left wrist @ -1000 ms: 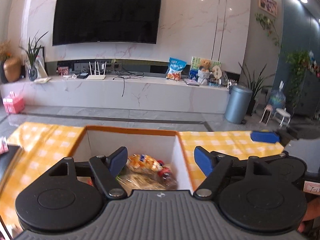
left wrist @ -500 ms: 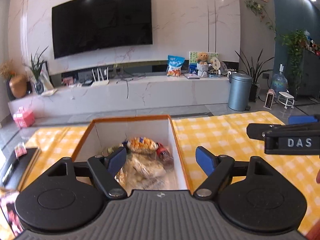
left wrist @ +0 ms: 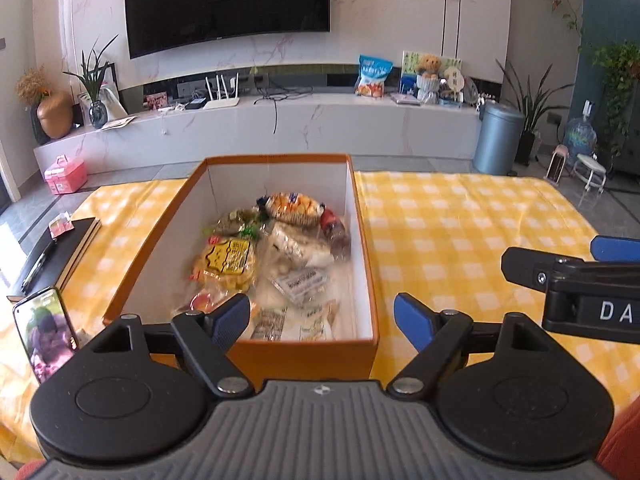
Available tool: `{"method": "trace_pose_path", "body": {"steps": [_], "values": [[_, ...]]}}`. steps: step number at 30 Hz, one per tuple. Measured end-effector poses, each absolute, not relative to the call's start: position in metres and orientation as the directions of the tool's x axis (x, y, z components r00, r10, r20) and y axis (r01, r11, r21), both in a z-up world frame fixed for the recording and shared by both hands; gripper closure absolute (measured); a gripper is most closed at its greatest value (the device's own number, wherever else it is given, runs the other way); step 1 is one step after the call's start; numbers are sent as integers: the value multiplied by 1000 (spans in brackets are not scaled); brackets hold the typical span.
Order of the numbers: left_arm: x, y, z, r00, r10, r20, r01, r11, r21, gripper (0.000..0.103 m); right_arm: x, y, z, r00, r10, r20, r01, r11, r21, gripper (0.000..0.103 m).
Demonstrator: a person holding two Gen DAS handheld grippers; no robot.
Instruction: Organize snacks
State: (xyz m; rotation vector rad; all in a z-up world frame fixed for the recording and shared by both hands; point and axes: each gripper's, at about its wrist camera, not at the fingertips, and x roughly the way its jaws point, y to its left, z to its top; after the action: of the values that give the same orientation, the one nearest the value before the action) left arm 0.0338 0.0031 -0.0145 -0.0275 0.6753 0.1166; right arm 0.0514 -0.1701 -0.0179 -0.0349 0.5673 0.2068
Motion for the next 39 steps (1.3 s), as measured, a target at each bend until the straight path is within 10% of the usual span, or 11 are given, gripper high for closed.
{"method": "trace_pose_path", "body": {"steps": [39], "values": [[24,11,-17,753,111,-649,-137,991,12,7,39,-166,-27,784,148,-603,-196,981,-14,5]]}}
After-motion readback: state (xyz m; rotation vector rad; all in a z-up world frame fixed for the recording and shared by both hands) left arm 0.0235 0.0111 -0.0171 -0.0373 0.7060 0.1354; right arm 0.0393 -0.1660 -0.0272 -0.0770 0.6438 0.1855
